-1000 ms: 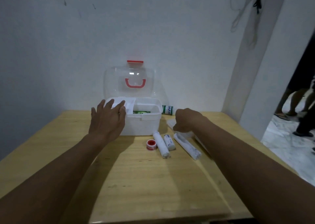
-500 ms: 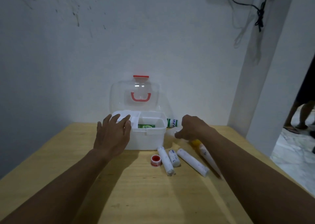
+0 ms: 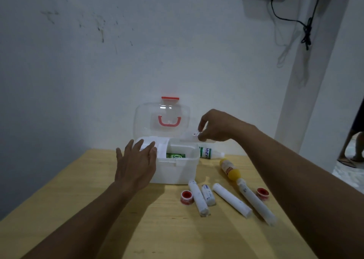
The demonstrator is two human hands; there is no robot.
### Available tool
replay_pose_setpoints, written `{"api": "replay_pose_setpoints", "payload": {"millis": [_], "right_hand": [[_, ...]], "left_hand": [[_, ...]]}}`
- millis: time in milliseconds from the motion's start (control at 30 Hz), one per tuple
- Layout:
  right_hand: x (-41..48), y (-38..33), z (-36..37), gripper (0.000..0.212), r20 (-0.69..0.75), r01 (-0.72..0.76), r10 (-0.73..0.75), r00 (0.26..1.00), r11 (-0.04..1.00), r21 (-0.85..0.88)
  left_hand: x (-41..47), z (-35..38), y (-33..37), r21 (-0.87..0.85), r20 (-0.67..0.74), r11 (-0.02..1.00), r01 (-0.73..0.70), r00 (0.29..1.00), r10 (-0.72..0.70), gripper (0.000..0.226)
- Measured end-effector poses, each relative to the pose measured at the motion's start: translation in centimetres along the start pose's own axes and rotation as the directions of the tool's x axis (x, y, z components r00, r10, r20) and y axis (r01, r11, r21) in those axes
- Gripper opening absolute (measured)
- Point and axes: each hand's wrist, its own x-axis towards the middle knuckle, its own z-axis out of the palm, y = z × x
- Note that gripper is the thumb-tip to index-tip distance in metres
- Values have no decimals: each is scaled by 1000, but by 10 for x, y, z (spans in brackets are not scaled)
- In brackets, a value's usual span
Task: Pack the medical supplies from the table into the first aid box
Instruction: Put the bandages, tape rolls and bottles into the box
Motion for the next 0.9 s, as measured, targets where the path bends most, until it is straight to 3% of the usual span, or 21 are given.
{"api": "replay_pose_setpoints", "payload": {"millis": [233,500,633,767,900], "right_hand": [[39,-22,48,27,172,35,-21,985,996,-78],[61,-21,82,35,154,58,-59,986,998,10],[60,-18,82,22,77,-35,29,997,997,74],[50,-29,80,15,166,-141,129,978,988,60],[51,-38,86,12,232,-241,191,954,948,209]], "left_hand": [[-1,2,-1,-35,-22,999,8,1000,-8,62],[0,3,-1,-40,-27,999,7,1000,-8,62],[1,2,-1,-62,-44,998,9,999,-12,61],[2,6,-2,-67,-62,998,7,998,-11,58],[2,6,-2,-66,-52,998,12,999,-15,58]]}}
